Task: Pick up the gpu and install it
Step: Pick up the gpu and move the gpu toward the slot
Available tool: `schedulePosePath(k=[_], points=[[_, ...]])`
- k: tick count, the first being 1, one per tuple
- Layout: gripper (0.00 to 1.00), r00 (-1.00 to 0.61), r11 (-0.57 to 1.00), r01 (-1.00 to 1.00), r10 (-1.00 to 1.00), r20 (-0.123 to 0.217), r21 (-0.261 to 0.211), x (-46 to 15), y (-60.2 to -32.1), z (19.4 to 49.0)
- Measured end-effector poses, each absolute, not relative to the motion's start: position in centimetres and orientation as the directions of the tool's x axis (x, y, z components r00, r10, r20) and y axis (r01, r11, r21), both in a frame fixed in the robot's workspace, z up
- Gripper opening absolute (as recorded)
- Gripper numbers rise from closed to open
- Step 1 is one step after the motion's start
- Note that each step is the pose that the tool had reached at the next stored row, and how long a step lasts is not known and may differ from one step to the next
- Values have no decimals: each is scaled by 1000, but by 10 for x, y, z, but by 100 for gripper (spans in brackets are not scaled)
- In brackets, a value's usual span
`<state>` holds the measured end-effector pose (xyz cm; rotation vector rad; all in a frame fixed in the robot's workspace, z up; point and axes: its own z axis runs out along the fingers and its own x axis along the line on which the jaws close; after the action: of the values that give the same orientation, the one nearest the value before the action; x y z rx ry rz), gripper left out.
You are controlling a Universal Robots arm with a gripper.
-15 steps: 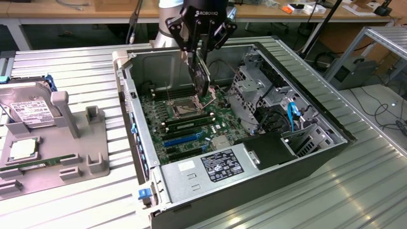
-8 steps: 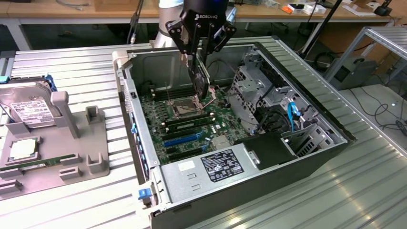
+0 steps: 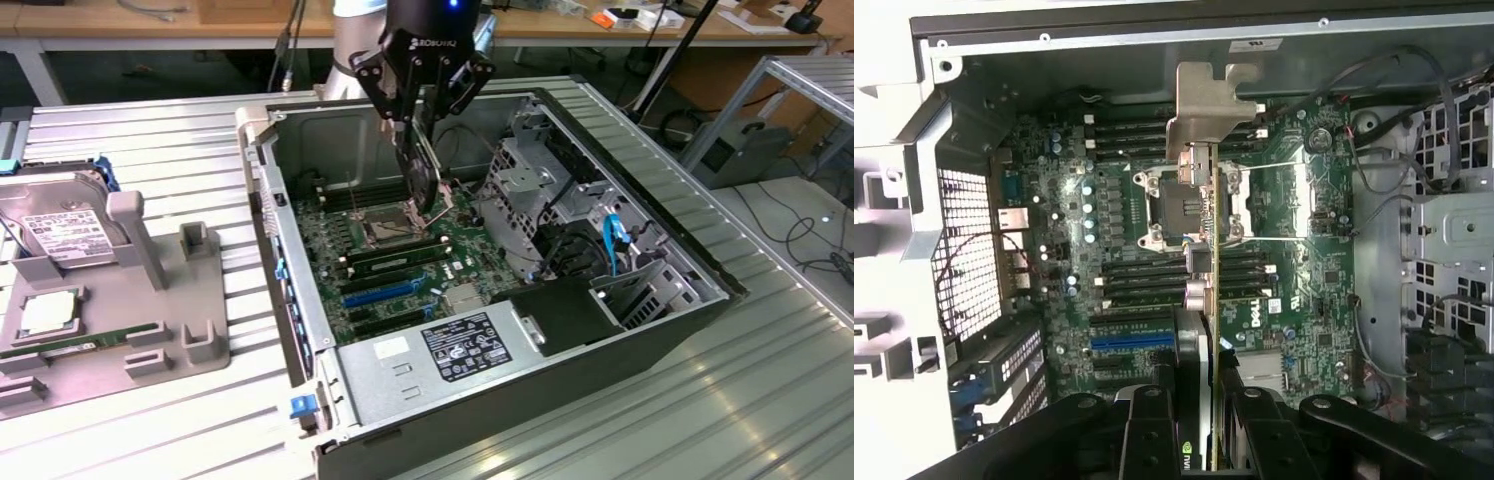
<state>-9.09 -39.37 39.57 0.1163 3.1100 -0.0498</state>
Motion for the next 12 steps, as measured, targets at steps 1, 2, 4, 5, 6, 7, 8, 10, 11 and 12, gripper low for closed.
schedulePosePath(k=[1, 2, 4, 5, 6, 7, 8, 10, 11, 12], points=[[27, -997, 997, 75, 74, -30, -31, -91, -394, 395], [27, -997, 997, 75, 74, -30, -31, -90, -394, 395], [27, -997, 997, 75, 74, -30, -31, -90, -394, 394], [27, -997, 997, 75, 74, -30, -31, -90, -394, 393], [27, -997, 997, 75, 74, -30, -32, -89, -394, 393], [27, -997, 997, 75, 74, -30, -32, -88, -394, 392], [27, -997, 997, 75, 74, -30, -32, -88, -394, 391], [27, -997, 997, 75, 74, -30, -33, -87, -394, 390], [27, -997, 997, 75, 74, -30, -33, -86, -394, 389], [27, -997, 997, 75, 74, -30, -33, -85, -394, 389]])
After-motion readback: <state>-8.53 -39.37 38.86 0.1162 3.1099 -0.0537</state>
